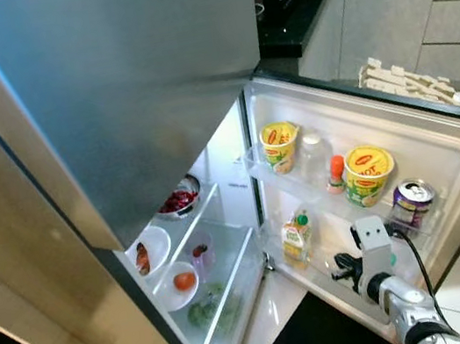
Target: Restocking fridge
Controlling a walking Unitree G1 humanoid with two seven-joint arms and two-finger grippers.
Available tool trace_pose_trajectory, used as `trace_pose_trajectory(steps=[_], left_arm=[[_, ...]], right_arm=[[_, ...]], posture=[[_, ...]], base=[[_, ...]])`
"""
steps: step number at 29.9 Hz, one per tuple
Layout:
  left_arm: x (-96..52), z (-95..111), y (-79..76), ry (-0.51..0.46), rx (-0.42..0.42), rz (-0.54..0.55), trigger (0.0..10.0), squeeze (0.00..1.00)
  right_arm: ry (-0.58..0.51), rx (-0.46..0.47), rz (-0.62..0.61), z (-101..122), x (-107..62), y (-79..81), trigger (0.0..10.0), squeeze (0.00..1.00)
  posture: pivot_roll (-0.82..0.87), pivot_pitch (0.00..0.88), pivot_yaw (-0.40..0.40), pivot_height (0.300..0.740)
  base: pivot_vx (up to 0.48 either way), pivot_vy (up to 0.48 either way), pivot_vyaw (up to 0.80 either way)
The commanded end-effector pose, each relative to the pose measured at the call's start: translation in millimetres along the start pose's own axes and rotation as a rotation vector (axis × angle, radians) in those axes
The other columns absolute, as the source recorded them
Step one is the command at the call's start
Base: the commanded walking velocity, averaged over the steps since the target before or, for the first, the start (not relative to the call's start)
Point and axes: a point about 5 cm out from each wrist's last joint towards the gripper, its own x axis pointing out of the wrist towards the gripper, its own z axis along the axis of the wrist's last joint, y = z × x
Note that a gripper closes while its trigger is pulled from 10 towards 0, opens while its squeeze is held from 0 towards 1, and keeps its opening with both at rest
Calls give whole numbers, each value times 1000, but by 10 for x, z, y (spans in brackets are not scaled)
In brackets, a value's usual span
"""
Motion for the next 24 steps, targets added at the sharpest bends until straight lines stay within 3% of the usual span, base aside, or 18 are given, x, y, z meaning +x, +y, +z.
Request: trace_pose_trajectory(steps=[1, 4, 6, 9, 14, 24], left_arm=[[4, -19, -78, 4, 6, -27, 10000, 0], [4, -23, -74, 5, 7, -26, 10000, 0], [2, -29, -69, 6, 10, -26, 10000, 0], [2, -32, -67, 7, 10, -26, 10000, 0], [2, -33, -81, 6, 7, -30, 10000, 0], [0, -49, -84, 8, 4, -30, 10000, 0]], right_arm=[[-30, -24, -29, 80, -3, -57, 10000, 0], [-37, -60, -62, 123, -14, -110, 10000, 0], [-60, -142, -148, 259, -43, -249, 10000, 0], [-72, -169, -179, 321, -59, -307, 10000, 0], [-111, -266, -322, 575, -146, -554, 10000, 0], [-103, -342, -587, 765, -394, -951, 10000, 0]], posture=[[-31, 0, -3, 740], [-34, 0, -1, 740], [-35, 0, 1, 740], [-34, 0, 1, 740], [-34, 0, -1, 740], [-27, 0, -1, 740]], base=[[0, 0, 0], [0, 0, 0], [0, 0, 0], [0, 0, 0], [0, 0, 0], [0, 0, 0]])
